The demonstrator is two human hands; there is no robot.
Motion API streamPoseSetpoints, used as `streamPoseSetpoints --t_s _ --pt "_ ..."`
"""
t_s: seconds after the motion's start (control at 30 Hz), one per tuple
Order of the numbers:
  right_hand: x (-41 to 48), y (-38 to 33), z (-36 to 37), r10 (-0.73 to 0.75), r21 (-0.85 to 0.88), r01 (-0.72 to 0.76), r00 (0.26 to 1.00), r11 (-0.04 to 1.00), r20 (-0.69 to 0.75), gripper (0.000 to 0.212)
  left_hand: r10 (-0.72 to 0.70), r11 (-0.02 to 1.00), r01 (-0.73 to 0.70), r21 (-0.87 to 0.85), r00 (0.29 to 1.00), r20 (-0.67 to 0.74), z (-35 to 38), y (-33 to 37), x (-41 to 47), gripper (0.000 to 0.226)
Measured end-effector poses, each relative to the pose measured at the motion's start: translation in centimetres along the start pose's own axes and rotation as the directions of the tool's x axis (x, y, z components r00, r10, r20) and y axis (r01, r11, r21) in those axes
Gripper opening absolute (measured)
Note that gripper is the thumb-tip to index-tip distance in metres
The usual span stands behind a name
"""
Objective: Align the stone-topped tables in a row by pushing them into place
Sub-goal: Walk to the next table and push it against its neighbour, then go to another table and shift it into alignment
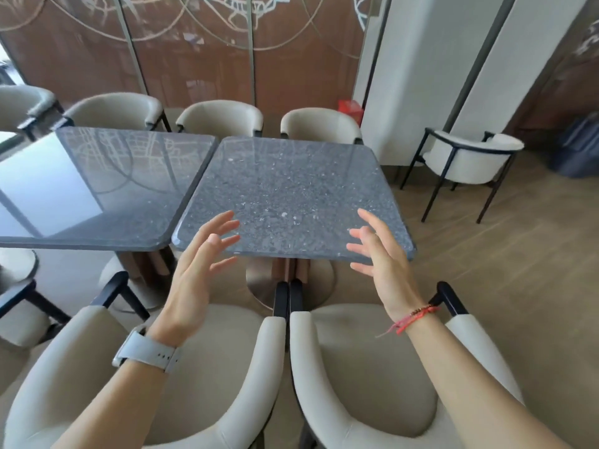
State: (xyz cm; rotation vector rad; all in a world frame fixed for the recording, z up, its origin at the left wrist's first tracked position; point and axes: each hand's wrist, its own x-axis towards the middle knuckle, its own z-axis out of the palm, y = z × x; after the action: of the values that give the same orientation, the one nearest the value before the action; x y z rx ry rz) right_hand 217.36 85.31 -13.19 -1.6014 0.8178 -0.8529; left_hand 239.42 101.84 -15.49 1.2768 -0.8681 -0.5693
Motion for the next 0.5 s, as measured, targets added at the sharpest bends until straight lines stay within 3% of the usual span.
streamPoseSetpoints --t_s 0.2,0.5 --pt "-2.1 -1.4 -1.6 -0.010 0.015 0.010 1.000 1.000 -0.009 0.037 0.035 0.999 -0.035 -0.040 0.999 -0.008 0.3 2.8 -2.4 0.053" --pt "-2.6 -2.4 1.9 -0.030 0.027 0.029 0.999 0.999 0.037 0.028 0.049 0.998 -0.051 -0.028 0.997 -0.062 -2.6 3.6 -4.1 0.061"
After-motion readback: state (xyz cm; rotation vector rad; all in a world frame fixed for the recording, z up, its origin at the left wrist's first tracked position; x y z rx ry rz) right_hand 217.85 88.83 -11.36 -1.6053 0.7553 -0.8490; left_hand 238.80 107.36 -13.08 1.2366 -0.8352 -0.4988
